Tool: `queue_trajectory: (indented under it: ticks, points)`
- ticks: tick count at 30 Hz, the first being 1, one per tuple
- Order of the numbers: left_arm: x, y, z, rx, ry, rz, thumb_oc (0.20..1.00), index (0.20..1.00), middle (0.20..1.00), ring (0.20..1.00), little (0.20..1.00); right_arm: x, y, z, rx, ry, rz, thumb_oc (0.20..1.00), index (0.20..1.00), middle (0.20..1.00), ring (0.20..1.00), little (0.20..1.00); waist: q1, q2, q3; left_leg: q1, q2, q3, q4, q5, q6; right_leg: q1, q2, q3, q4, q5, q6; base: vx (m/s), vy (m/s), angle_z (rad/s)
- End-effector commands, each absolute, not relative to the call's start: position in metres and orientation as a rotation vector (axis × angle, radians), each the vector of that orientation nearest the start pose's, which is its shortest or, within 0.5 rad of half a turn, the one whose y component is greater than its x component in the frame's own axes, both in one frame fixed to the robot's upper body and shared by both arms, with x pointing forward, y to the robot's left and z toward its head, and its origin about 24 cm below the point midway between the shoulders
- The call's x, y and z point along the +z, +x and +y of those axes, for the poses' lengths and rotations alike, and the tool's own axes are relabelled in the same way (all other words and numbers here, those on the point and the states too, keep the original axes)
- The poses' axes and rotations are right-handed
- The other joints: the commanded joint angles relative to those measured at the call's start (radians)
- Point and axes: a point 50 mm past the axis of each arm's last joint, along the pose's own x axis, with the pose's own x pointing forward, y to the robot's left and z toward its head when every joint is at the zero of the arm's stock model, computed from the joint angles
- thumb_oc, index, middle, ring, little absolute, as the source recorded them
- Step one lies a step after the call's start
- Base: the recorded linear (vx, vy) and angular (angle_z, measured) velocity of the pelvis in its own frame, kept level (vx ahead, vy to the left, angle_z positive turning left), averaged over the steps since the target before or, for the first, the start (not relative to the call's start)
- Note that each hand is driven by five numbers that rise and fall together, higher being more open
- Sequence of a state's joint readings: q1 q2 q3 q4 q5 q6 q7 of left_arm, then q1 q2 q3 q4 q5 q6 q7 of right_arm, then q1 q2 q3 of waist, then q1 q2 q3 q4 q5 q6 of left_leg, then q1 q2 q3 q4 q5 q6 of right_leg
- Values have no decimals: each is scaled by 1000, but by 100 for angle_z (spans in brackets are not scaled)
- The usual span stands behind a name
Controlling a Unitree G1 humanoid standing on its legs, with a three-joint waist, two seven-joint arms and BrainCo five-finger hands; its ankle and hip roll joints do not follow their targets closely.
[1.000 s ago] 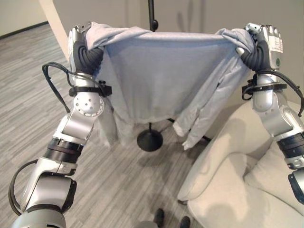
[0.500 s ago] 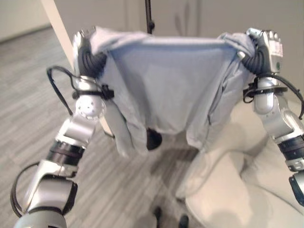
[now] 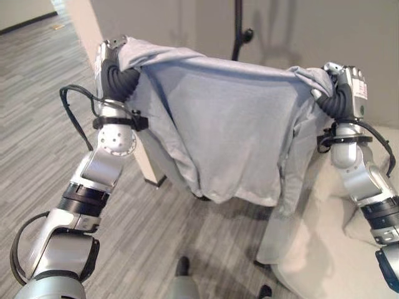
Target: Hang the clothes on the sofa on the clothes rack.
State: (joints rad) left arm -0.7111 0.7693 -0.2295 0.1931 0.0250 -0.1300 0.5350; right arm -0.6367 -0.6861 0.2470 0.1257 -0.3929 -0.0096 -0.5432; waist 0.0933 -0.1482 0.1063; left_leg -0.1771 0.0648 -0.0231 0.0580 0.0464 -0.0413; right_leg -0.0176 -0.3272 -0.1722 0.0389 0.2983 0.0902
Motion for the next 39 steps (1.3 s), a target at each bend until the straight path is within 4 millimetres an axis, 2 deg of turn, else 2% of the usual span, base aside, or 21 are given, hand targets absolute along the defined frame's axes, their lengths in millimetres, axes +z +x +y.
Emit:
queue_trajectory:
  ticks: [1, 2, 3, 4, 5, 6, 7, 9, 12, 21, 25, 34, 36, 39]
  points:
    - [271, 328, 240, 493, 654, -817, 200, 200, 200, 200, 200, 257, 325, -252, -638, -1049, -730, 200, 200, 200, 200, 200, 17, 46, -105, 64, -14, 23, -135, -1, -27, 5, 122, 39, 5, -249, 115, 164, 194, 40]
    - [267, 329, 238, 483, 652, -803, 200, 200, 200, 200, 200, 258, 326, -251, -626, -1044, -736, 200, 200, 200, 200, 200, 15, 46, -101, 83, -32, 19, -137, -9, -19, -25, 187, 28, -9, -266, 95, 154, 151, 26]
    - [265, 330, 238, 481, 650, -795, 200, 200, 200, 200, 200, 258, 327, -249, -619, -1042, -738, 200, 200, 200, 200, 200, 12, 42, -93, 95, -47, 16, -139, -11, -11, -51, 223, 28, -21, -262, 87, 114, 99, 10]
    - [265, 330, 238, 482, 650, -795, 200, 200, 200, 200, 200, 258, 327, -249, -619, -1043, -739, 200, 200, 200, 200, 200, 11, 44, -94, 96, -45, 15, -138, -14, -11, -50, 225, 27, -21, -263, 86, 91, 74, -9]
    - [260, 330, 237, 483, 641, -783, 200, 200, 200, 200, 200, 256, 326, -253, -632, -1062, -730, 200, 200, 200, 200, 200, 1, 47, -82, 106, -57, 3, -137, -19, -3, -62, 253, 49, -31, -281, 77, 86, 64, 17]
    - [260, 331, 233, 466, 641, -789, 200, 200, 200, 200, 200, 254, 325, -257, -638, -1077, -716, 200, 200, 200, 200, 200, -10, 49, -77, 105, -69, -17, -134, -17, -3, -50, 265, 82, -51, -285, 87, 136, 97, 48]
    - [259, 333, 228, 452, 638, -786, 200, 200, 200, 200, 200, 254, 325, -259, -637, -1092, -714, 200, 200, 200, 200, 200, -22, 48, -73, 117, -82, -35, -135, -18, -3, -46, 280, 118, -61, -276, 80, 128, 35, 96]
    - [253, 335, 222, 431, 617, -775, 200, 200, 200, 200, 200, 255, 324, -258, -629, -1089, -719, 200, 200, 200, 200, 200, -30, 55, -85, 146, -85, -49, -144, -29, -9, -17, 289, 124, -109, -241, 78, 221, -41, 74]
    - [248, 336, 216, 402, 608, -762, 200, 200, 200, 200, 200, 254, 323, -258, -617, -1094, -713, 200, 200, 200, 200, 200, -45, 65, -109, 162, -79, -54, -145, -38, -11, -4, 287, 114, -126, -238, 80, 143, -64, 6]
    - [238, 335, 210, 372, 606, -739, 200, 200, 200, 200, 200, 243, 320, -262, -601, -1097, -679, 200, 200, 200, 200, 200, -64, 69, -126, 186, -63, -54, -145, -47, -22, 23, 286, 86, -126, -261, 78, 46, -54, 9]
    - [237, 336, 201, 343, 590, -747, 200, 200, 200, 200, 200, 241, 317, -268, -618, -1107, -671, 200, 200, 200, 200, 200, -79, 76, -115, 175, -60, -12, -143, -35, -26, 32, 272, 46, -126, -265, 84, -7, 26, 25]
    - [242, 336, 198, 326, 611, -765, 200, 200, 200, 200, 200, 243, 324, -259, -590, -1116, -675, 200, 200, 200, 200, 200, -74, 96, -130, 195, -85, -2, -145, -63, 8, 44, 241, 55, -122, -251, 98, 24, 97, 5]
    - [244, 336, 199, 329, 614, -768, 200, 200, 200, 200, 200, 246, 326, -255, -587, -1112, -683, 200, 200, 200, 200, 200, -68, 100, -122, 197, -92, -1, -143, -68, 21, 26, 229, 60, -73, -259, 103, -27, 132, -11]
    - [248, 335, 202, 343, 615, -779, 200, 200, 200, 200, 200, 250, 328, -252, -591, -1102, -690, 200, 200, 200, 200, 200, -60, 109, -87, 215, -96, 8, -141, -74, 40, -45, 216, 64, 103, -267, 112, -33, 114, -19]
